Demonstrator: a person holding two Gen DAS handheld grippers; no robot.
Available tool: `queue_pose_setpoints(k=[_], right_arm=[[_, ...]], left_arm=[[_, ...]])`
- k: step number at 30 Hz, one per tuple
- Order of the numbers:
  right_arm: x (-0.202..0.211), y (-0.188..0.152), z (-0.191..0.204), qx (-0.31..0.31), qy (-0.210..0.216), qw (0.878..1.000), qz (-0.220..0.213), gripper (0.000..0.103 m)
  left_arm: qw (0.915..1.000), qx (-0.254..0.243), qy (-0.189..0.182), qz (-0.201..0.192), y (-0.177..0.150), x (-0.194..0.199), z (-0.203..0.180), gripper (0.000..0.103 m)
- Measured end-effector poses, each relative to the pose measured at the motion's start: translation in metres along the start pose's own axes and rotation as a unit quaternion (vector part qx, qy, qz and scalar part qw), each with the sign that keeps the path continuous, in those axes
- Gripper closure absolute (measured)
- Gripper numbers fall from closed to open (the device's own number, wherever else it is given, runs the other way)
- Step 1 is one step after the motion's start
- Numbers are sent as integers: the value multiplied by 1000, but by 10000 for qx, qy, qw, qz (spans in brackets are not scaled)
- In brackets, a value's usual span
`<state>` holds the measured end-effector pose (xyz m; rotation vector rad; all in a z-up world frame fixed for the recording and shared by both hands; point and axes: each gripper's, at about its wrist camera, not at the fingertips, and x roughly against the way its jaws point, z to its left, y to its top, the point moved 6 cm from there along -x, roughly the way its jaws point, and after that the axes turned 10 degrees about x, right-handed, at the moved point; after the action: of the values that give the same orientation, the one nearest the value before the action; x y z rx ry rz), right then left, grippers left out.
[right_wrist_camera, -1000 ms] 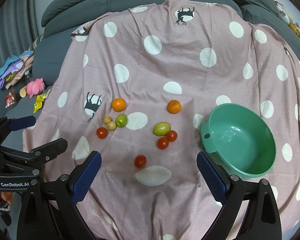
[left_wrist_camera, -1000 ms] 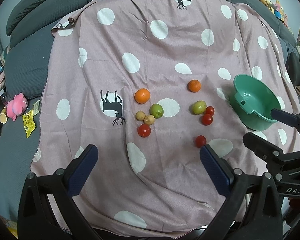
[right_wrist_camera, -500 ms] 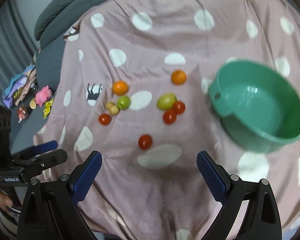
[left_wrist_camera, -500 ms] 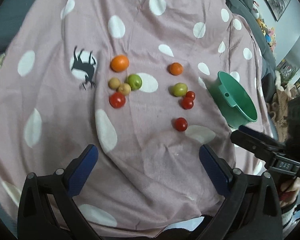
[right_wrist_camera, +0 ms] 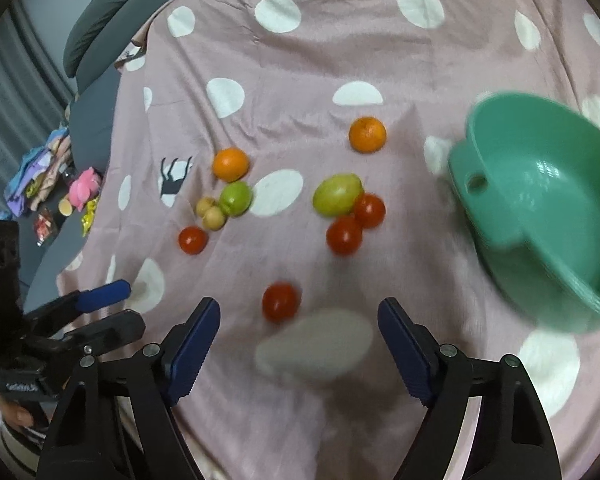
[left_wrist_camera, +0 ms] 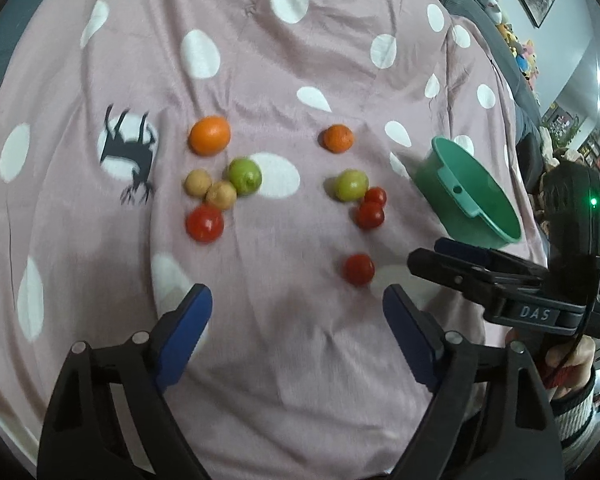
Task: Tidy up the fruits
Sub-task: 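Move both tools down toward the cluster of fruit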
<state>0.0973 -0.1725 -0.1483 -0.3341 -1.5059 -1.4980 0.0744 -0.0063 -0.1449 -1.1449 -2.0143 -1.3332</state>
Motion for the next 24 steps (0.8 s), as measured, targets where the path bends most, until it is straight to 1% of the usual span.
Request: queue_pose_setpoints(k=[3,5,6,7,8,11,13,14,17,19,21,22,24], right_arm=[[-11,19,-3,298,-283,9992,-3,20],[-23,32,-6,492,-422,9979,28,21],[-30,37,-8,537,-450,9975,71,23],[-38,42,-10,610,-470,9969,149,28],[-47,46,-12,703,-519,9959,246,30],[-66,54,-17,859,-681,9930,434,31],[-73,60,-21,1015,-913,9894,494,31],[-76,62,-22,1050,-958,9884,533,31],[-83,66,-26,1163,-1039,9854,680,31],[-88,68,-26,1252,-1054,9838,738,31],[-94,70,-27,1344,-1048,9819,826,31],[-97,70,-28,1378,-1029,9812,873,32],[-102,70,-29,1465,-932,9801,959,40]], left_arm=[[9998,-157,76,-100,22,-12,-2,19],[9994,-263,176,-119,33,-21,-1,25],[9990,-331,292,-106,42,-30,1,26],[9987,-363,343,-90,46,-34,2,29],[9984,-388,403,-52,52,-43,5,30],[9978,-437,498,44,65,-59,11,32],[9975,-485,498,96,71,-66,11,34],[9974,-516,489,117,73,-69,11,35],[9968,-618,460,216,78,-80,8,37],[9958,-714,503,264,81,-87,6,38],[9942,-818,597,358,82,-97,6,43],[9934,-848,651,404,82,-100,6,49],[9914,-952,794,414,82,-105,8,53]])
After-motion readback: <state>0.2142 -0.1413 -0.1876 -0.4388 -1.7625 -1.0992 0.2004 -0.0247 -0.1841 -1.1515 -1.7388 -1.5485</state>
